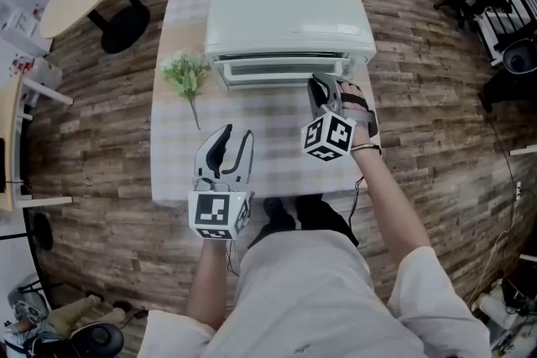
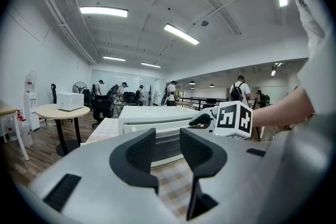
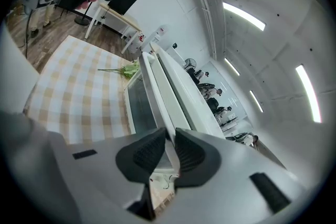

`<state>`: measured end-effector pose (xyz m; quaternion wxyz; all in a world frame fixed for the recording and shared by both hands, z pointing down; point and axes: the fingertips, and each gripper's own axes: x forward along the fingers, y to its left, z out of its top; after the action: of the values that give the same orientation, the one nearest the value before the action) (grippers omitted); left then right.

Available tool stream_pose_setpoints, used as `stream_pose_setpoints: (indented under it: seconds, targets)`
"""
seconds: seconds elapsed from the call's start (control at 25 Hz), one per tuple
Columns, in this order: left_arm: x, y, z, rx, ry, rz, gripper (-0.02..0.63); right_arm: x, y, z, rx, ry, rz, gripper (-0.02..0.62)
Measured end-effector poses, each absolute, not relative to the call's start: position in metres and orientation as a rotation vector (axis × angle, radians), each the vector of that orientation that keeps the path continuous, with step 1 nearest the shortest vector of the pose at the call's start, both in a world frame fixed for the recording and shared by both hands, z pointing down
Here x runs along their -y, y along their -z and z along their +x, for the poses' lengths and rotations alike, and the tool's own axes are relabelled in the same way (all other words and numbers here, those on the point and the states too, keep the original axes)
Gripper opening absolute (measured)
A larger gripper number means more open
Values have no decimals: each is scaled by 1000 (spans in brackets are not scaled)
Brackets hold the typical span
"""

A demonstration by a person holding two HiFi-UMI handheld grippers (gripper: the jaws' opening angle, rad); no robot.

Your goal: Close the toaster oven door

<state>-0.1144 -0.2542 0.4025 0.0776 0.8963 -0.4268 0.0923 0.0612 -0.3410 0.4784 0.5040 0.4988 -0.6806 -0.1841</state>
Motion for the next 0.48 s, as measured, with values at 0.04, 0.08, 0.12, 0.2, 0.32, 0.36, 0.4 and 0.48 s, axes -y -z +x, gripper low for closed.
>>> stream_pose_setpoints:
  seconds: [0.04, 0.08, 0.12, 0.2, 0.32, 0.36, 0.4, 0.48]
  targets:
    - [254, -403, -115, 1278, -277, 2685, 143, 342, -478, 61, 1643, 444, 1206, 44]
    - [255, -403, -115, 1278, -277, 2685, 143, 343, -478, 62, 1642, 444, 1208, 45]
    - [255, -403, -116, 1278, -276, 2685, 143, 344, -478, 62, 1641, 444, 1210, 44]
    - [256, -403, -117, 1278, -275, 2686, 143, 346, -477, 62, 1639, 443, 1213, 44]
    - [257, -402, -117, 1277, -274, 2688, 143, 348, -477, 63, 1637, 442, 1216, 45]
    - [257, -402, -118, 1277, -274, 2688, 143, 349, -477, 63, 1636, 443, 1217, 44]
    - [257, -402, -118, 1277, -274, 2689, 143, 350, -477, 63, 1635, 444, 1218, 44]
    - [257, -401, -119, 1278, -275, 2691, 143, 352, -476, 63, 1633, 443, 1222, 45]
